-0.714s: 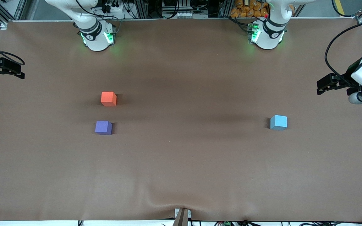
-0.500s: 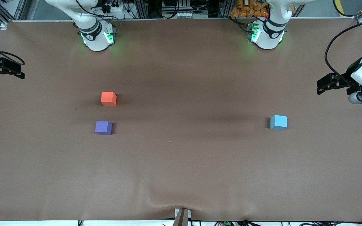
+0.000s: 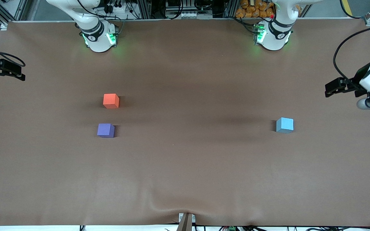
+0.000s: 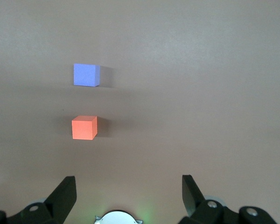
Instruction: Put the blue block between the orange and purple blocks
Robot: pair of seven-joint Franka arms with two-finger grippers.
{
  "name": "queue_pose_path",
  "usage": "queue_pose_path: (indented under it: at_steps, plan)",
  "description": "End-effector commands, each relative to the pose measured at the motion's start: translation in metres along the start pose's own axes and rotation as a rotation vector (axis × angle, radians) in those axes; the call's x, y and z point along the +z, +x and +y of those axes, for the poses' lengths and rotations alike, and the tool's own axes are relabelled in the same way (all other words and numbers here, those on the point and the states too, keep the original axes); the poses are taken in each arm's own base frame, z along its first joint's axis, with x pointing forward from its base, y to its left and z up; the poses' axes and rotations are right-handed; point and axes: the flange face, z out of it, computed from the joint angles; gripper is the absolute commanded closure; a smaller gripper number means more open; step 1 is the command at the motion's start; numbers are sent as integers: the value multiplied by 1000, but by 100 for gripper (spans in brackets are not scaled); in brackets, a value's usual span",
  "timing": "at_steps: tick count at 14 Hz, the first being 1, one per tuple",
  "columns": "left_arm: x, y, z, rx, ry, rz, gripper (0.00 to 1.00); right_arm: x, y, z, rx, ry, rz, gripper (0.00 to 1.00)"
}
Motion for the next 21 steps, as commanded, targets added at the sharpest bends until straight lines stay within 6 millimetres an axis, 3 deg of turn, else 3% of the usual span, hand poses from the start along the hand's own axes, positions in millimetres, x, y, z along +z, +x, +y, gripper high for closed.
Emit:
queue_pose_path:
  at_steps: [1, 6, 9, 14, 18, 21]
  plan:
    - [63, 1, -6, 4, -14, -118, 0, -3, -9, -1, 15, 17, 17, 0]
    - [159, 1, -1, 9, -16, -103, 0, -3, -9, -1, 15, 17, 17, 0]
    - [201, 3, -2, 5, -21, -59, 0, -2, -9, -1, 15, 18, 15, 0]
    - [279, 24, 0, -2, -40, -71, 0, -2, -9, -2, 15, 18, 14, 0]
    - [312, 18, 4, -16, -72, -41, 0, -2, -9, -2, 15, 18, 14, 0]
    - [324, 35, 4, -6, -68, -11, 0, -2, -10, -2, 15, 18, 12, 0]
